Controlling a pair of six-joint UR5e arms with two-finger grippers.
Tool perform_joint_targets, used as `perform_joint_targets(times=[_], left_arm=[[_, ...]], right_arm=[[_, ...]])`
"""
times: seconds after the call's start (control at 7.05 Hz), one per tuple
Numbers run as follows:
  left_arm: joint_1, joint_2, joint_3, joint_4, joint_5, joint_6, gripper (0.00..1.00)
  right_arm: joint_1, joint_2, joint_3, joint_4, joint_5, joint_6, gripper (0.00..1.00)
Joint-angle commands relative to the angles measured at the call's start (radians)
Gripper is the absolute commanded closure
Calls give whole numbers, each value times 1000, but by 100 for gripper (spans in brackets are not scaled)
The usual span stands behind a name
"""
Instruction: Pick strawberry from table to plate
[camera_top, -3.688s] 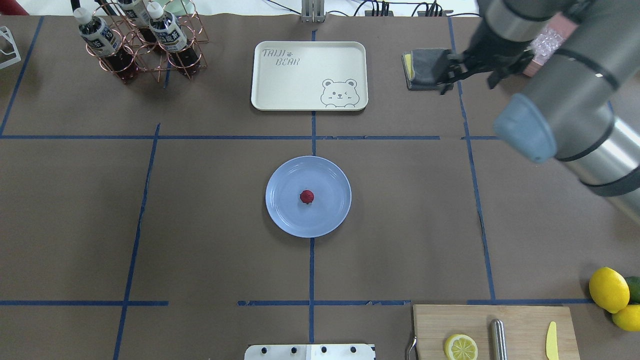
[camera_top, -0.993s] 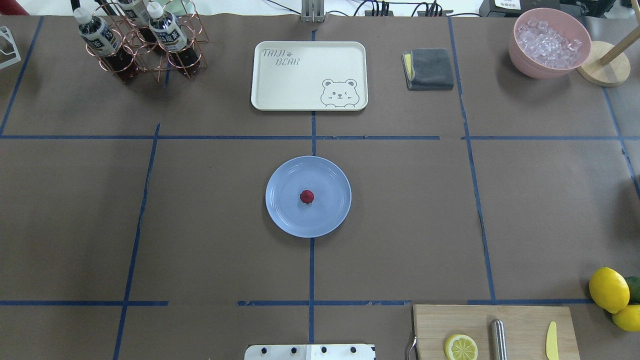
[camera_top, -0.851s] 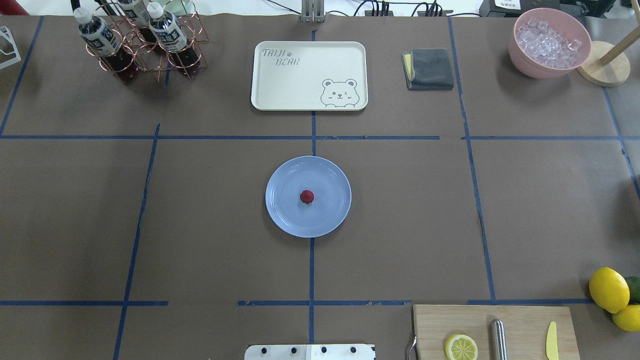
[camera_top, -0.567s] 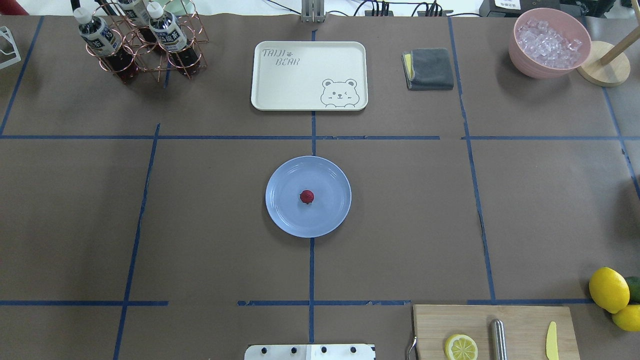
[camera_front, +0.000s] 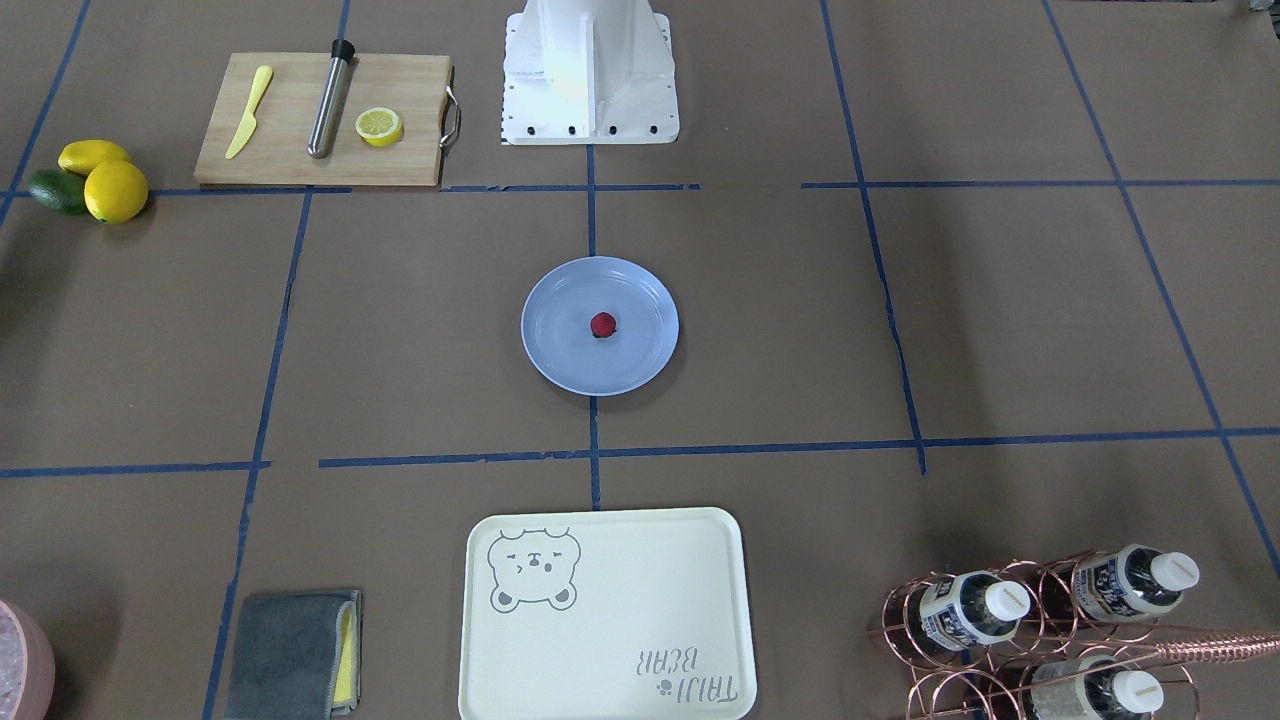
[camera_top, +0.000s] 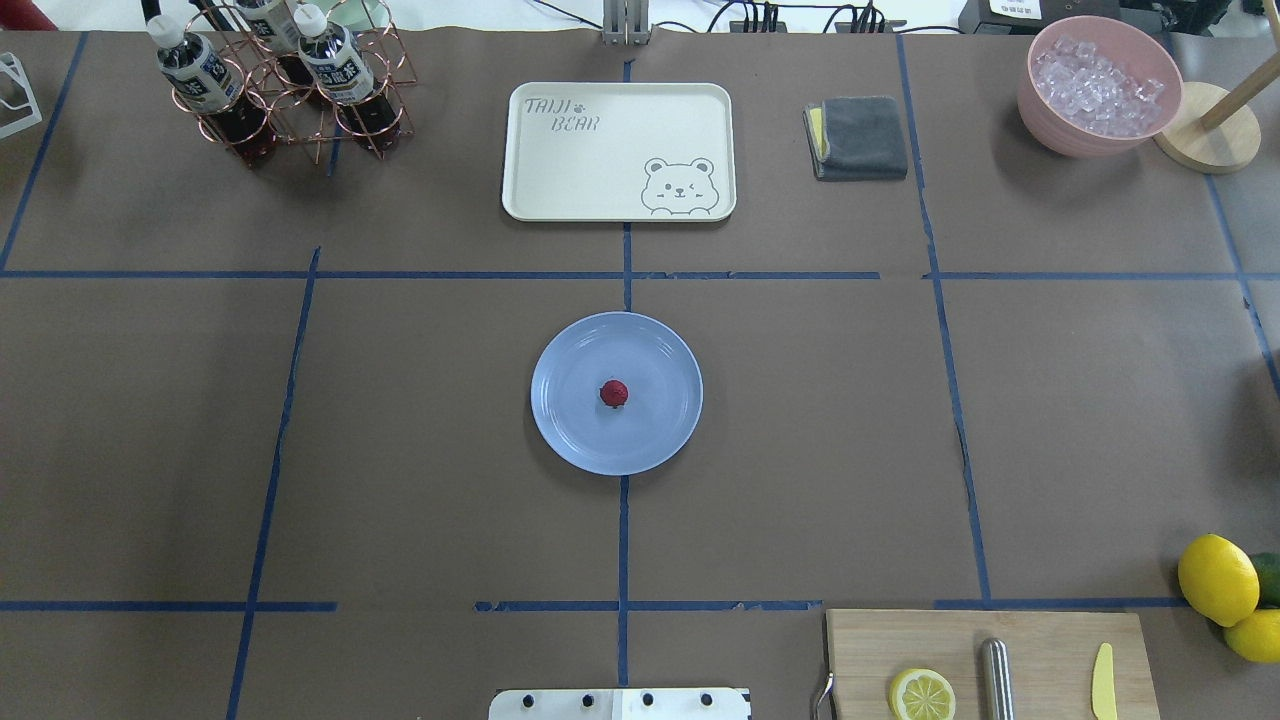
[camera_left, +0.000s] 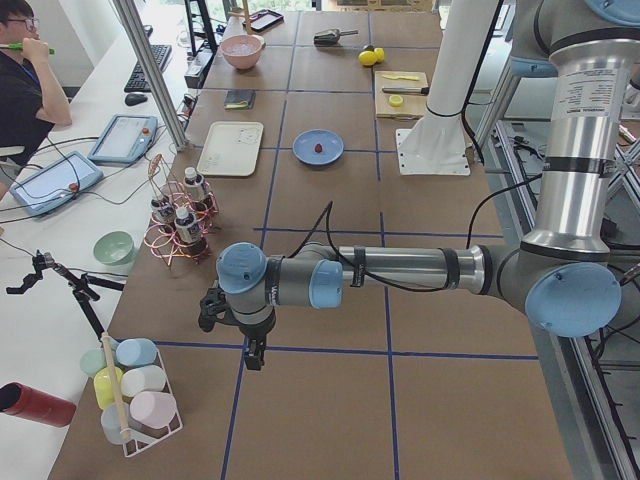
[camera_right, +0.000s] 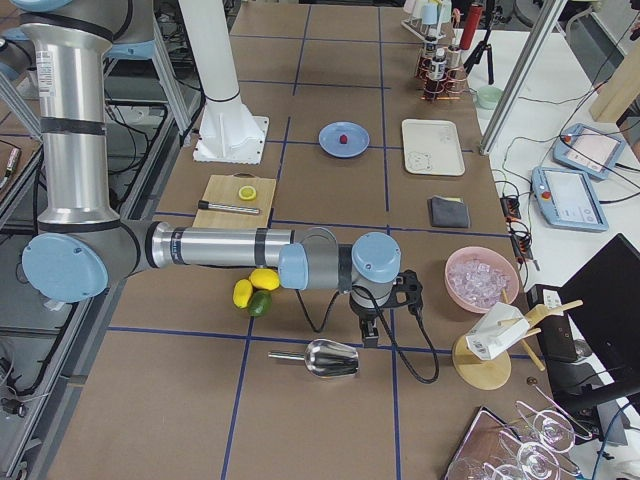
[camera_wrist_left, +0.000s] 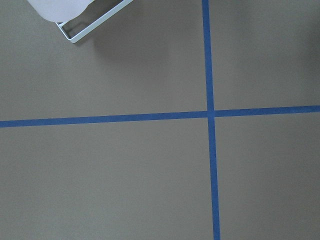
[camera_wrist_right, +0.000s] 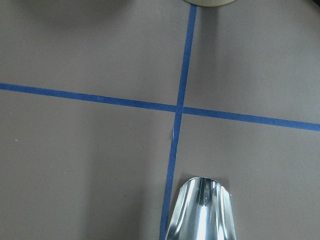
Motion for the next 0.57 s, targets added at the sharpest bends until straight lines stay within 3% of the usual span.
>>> perform_joint_targets(times=[0.0, 0.43], left_arm=[[0, 1, 0, 0, 0, 0, 0], [0, 1, 0, 0, 2, 0, 0]], right_arm=[[0, 2, 1, 0, 2, 0, 0], [0, 0, 18, -3, 5, 0, 0]])
